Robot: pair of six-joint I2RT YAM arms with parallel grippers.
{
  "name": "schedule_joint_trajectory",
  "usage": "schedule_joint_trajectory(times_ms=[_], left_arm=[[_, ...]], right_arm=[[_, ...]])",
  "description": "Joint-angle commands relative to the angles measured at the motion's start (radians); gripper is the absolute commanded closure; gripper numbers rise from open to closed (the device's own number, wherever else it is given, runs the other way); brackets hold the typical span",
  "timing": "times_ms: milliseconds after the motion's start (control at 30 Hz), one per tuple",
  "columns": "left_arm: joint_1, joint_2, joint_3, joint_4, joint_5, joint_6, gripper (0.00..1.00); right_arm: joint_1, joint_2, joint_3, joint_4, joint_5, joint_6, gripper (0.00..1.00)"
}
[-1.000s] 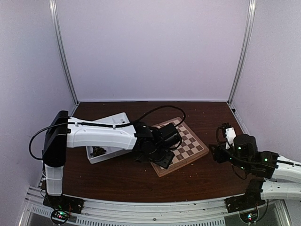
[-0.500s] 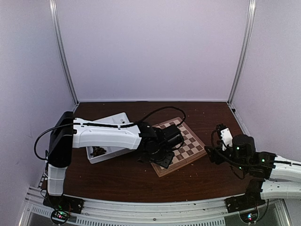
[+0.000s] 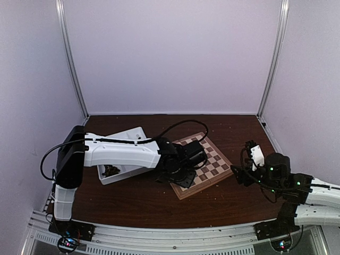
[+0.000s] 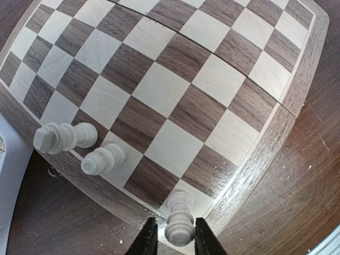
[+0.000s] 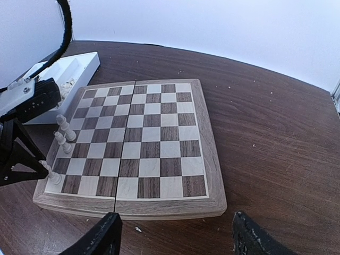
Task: Set up the chess pieces on the board
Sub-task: Pick up the chess piece from the chessboard.
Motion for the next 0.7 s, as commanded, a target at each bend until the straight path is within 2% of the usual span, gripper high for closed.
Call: schedule_joint_trajectory(times_ms=[0, 100, 333, 667], left_arm=[[0.010, 0.020, 0.029, -0.002, -0.023, 0.003, 0.78], [0.012, 0.020, 0.032, -0.003, -0.021, 0.004, 0.86], [0.012, 0.017, 0.039, -0.003, -0.005, 0.011, 0.95], [0.028, -0.058, 0.041, -0.114, 0.049, 0.027, 0.96]], right_arm=[[-0.005, 0.008, -0.005, 0.024, -0.012, -0.010, 0.27], [-0.005, 0.020, -0.001, 0.026, -0.013, -0.010, 0.27], [-0.005, 0.040, 0.006, 0.026, -0.015, -0.010, 0.26], [-0.005, 0.034, 0.004, 0.021, -0.005, -0.008, 0.26]])
